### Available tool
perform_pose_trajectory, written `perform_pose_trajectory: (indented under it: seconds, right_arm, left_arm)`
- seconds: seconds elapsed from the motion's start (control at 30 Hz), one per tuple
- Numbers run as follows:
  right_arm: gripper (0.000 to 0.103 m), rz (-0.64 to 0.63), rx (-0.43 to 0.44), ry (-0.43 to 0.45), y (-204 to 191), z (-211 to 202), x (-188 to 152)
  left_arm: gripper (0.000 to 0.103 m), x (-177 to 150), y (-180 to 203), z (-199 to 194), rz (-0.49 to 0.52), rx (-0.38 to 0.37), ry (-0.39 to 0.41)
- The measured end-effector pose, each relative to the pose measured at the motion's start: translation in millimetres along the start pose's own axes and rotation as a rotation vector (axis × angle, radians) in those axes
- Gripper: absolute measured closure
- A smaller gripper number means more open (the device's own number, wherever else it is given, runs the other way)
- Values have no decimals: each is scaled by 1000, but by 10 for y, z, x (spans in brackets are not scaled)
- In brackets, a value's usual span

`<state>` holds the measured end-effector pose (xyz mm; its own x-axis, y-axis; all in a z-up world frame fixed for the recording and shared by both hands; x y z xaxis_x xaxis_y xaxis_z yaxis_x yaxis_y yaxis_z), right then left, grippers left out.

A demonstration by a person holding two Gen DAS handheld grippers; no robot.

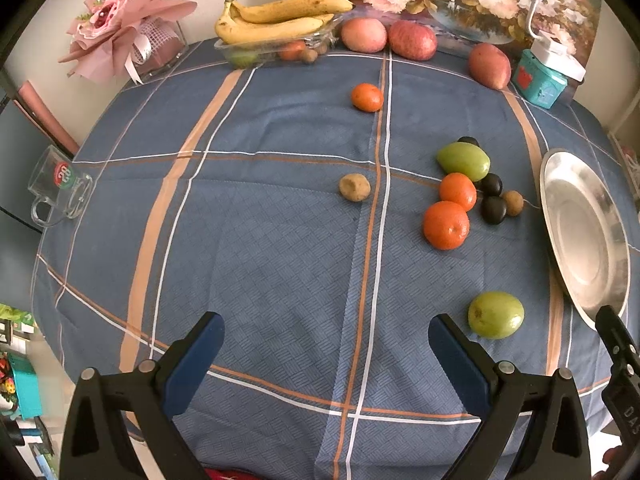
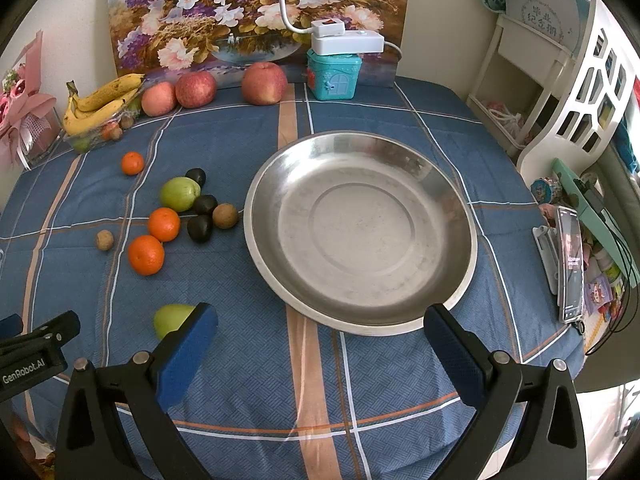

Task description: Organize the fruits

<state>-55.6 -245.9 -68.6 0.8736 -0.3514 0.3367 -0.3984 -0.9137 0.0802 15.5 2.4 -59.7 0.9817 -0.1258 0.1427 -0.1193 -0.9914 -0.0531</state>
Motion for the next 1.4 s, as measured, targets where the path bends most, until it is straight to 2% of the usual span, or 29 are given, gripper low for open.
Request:
perform_pose_trajectory:
  seconds: [1.4]
  right_arm:
    - [0,1,5,-8,-2,18,-13]
  left_arm:
    - [0,-18,-16,38,-2,2,-9]
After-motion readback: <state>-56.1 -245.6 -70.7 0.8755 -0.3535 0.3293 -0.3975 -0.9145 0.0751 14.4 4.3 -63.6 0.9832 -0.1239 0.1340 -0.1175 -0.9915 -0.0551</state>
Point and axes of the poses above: each gripper's, at about its wrist camera, not at the fingertips, and z roughly the way its jaws point, y to its right, x to its top, the point moved 7 cm from there along z, roughly the way its jaws point, and after that the axes turned 11 degrees about -y, right-handed, at the moved point
